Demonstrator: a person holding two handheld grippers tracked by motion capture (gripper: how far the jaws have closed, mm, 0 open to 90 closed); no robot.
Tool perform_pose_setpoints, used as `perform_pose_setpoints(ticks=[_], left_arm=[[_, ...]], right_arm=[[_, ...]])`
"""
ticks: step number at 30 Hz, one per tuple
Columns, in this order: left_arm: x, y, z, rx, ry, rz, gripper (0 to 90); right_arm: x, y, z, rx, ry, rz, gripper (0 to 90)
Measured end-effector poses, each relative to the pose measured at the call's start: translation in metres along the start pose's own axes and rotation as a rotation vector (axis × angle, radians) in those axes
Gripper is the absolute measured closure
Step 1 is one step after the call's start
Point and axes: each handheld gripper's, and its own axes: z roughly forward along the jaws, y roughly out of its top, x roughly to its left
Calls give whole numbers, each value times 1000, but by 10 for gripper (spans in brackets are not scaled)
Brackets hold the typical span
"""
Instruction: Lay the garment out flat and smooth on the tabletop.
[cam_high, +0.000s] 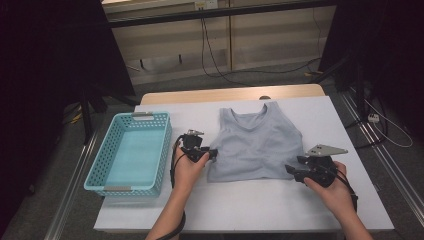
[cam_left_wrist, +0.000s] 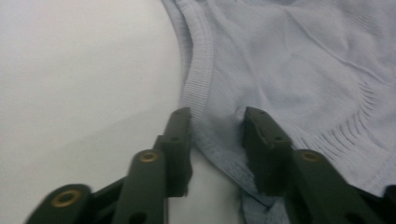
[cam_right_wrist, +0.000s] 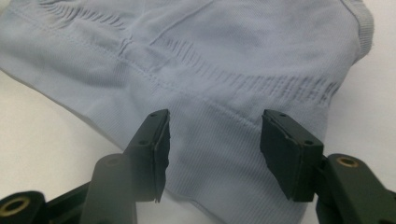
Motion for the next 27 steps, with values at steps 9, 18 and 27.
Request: perform_pose_setpoints(ticks=[9,18,27], left_arm=[[2,7,5,65,-12,1,894],[11,27,-3,67,-25,18,900],[15,29,0,56,-27,-8,900]], right_arm=[[0,-5,8,54,13,-8,426],[-5,-11,12,63,30,11,445],[-6,-13,12,51,20,4,494]])
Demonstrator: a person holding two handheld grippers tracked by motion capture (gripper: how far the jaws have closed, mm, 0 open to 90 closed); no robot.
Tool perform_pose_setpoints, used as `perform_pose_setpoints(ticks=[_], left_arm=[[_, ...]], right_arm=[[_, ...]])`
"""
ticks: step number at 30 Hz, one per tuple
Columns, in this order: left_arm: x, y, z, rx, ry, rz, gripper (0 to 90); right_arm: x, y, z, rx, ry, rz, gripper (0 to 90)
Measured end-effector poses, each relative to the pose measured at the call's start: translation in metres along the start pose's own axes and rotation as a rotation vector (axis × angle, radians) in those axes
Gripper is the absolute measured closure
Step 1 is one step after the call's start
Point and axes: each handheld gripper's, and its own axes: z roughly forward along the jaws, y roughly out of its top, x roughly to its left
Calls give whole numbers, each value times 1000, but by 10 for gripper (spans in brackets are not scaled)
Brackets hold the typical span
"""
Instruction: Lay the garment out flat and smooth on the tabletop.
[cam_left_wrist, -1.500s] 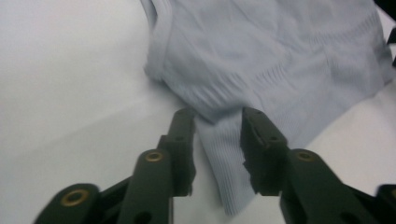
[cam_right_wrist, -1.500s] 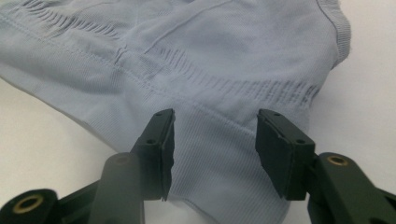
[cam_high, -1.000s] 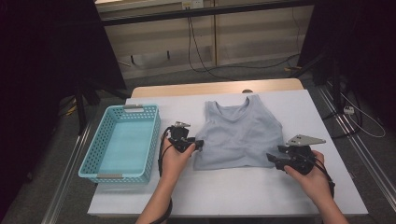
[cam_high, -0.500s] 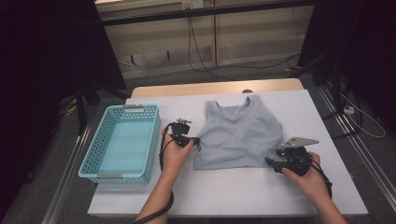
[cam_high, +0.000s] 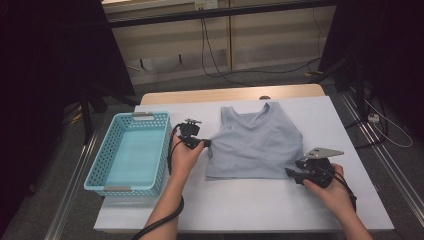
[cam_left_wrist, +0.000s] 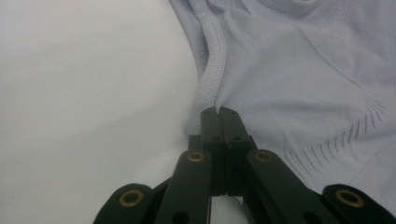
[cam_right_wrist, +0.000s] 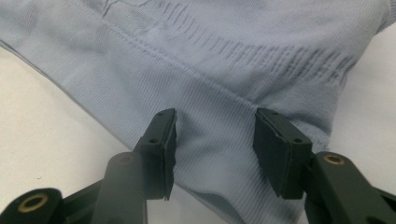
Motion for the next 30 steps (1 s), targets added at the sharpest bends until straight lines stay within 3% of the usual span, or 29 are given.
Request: perform_pose_setpoints(ticks=[3,6,8,13,16,22,30], left_arm=[[-2,-4,0,-12,-13,-22,860],[-3,-8,-4,-29,0,-18,732],[-4,-11,-7,-27,-2,-30,729],[-12,-23,-9,-32,-24,-28,587],[-12,-31,-7,-22,-32,-38,552],[-15,-41,-2,-10,-18,-29,612],[-22,-43,0,9,-18,-26,814]], right_arm=[[0,0,0,-1,3,4,493],[-1,-1,0,-4,10,9,492],[-1,-1,0,-5,10,8,492],[-1,-1,0,-4,10,5,488],[0,-1,0,-4,8,4,481],[1,0,0,-1,5,-1,472],[2,0,0,3,-1,-4,473]])
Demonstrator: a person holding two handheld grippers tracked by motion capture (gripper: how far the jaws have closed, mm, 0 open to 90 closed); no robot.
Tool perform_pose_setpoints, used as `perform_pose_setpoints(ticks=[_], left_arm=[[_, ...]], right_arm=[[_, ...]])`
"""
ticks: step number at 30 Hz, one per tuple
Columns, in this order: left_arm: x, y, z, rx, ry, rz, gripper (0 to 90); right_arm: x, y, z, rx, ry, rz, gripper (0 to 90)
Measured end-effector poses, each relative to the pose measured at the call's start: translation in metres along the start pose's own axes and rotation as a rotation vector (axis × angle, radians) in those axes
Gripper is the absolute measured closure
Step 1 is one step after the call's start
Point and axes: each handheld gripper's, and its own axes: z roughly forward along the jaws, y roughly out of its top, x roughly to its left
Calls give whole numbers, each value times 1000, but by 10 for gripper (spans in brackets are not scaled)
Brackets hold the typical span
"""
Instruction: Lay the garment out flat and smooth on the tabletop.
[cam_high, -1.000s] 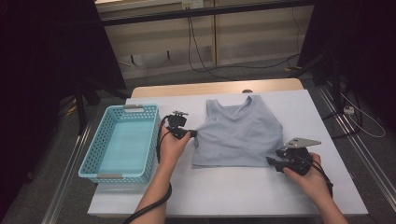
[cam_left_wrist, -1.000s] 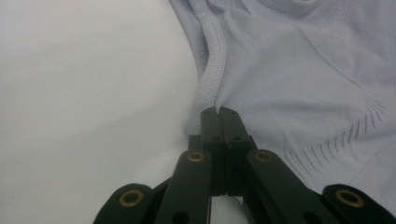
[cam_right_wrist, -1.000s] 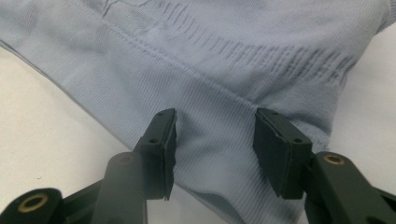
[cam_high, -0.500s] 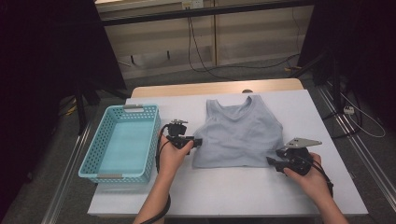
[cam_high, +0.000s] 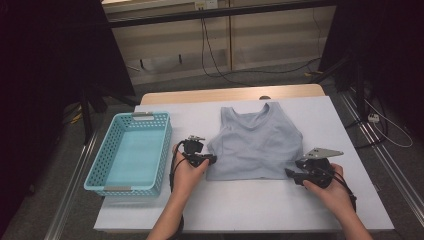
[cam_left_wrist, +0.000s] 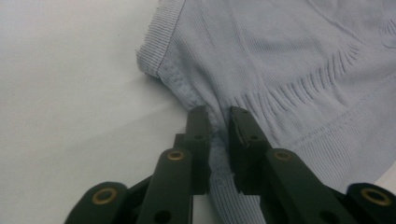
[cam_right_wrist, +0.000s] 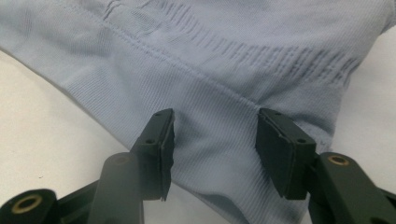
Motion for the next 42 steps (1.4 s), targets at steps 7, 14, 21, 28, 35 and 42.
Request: perform_pose_setpoints(ticks=[7,14,21,28,35,42], left_arm=[[13,4,-19,-19,-18,-73,866],[13,2,-17,-23,-20,-65,866],[14,4,-18,-32,-33,-54,865],[15,4,-17,-40,-38,-52,864],[18,6,-18,-52,-49,-48,865],[27,9,-14,-72,-25,-68,865]], right_arm=[[-1,-1,0,-2,1,-13,480],[0,0,-1,3,-2,-15,479],[-14,5,-19,-65,-92,20,467],[-24,0,-15,-36,-138,76,518],[-21,5,-5,-19,-101,44,837],[-15,10,-5,-44,-96,50,842]])
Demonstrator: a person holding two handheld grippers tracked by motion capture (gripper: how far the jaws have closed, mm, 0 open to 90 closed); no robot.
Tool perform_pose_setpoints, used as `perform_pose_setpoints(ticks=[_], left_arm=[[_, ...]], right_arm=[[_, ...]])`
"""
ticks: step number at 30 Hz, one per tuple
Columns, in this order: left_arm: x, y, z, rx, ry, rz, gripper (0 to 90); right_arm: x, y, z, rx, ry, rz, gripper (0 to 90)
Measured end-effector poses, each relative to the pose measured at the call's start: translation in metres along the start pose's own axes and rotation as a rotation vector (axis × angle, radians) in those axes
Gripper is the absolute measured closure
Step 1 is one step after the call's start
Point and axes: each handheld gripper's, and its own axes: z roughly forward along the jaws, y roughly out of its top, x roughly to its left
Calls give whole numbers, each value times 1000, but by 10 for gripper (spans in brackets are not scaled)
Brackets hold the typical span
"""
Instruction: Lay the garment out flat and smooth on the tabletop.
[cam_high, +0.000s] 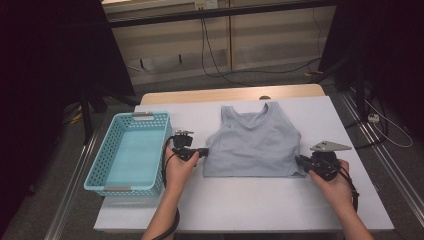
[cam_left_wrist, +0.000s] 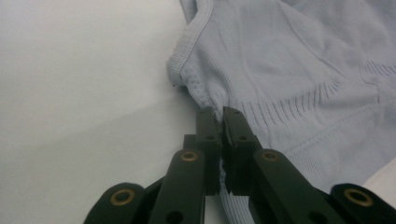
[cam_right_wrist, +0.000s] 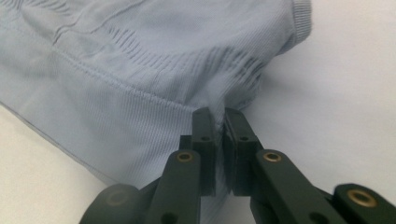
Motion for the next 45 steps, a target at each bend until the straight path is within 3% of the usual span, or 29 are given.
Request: perform_pose_setpoints(ticks=[4,8,11,14,17,21,26,29,41,45], left_arm=[[3,0,6,12,28,14,865],[3,-1,12,27,43,32,865],[2,-2,12,14,41,33,859],[1,-3,10,7,25,37,842],[-2,-4,6,-3,22,44,803],[-2,-6,0,-13,25,64,692],[-8,-7,-5,-19,4,72,568],[-12,-8,-7,-5,-1,107,520],[-11,-18,-11,18,13,119,459],[-10,-19,-9,19,2,122,455]], right_arm=[[3,-1,6,28,-9,-20,840],[8,0,11,56,-74,-116,841],[11,0,11,58,-89,-131,839],[6,-3,10,32,-57,-79,800],[2,-6,9,14,-74,-55,634],[-1,-8,2,9,-73,-30,597],[-1,-11,-11,-2,-61,-13,576],[-1,-12,-16,2,-45,-1,569],[7,-19,-15,60,-20,-11,557],[7,-20,-13,69,-6,-3,629]])
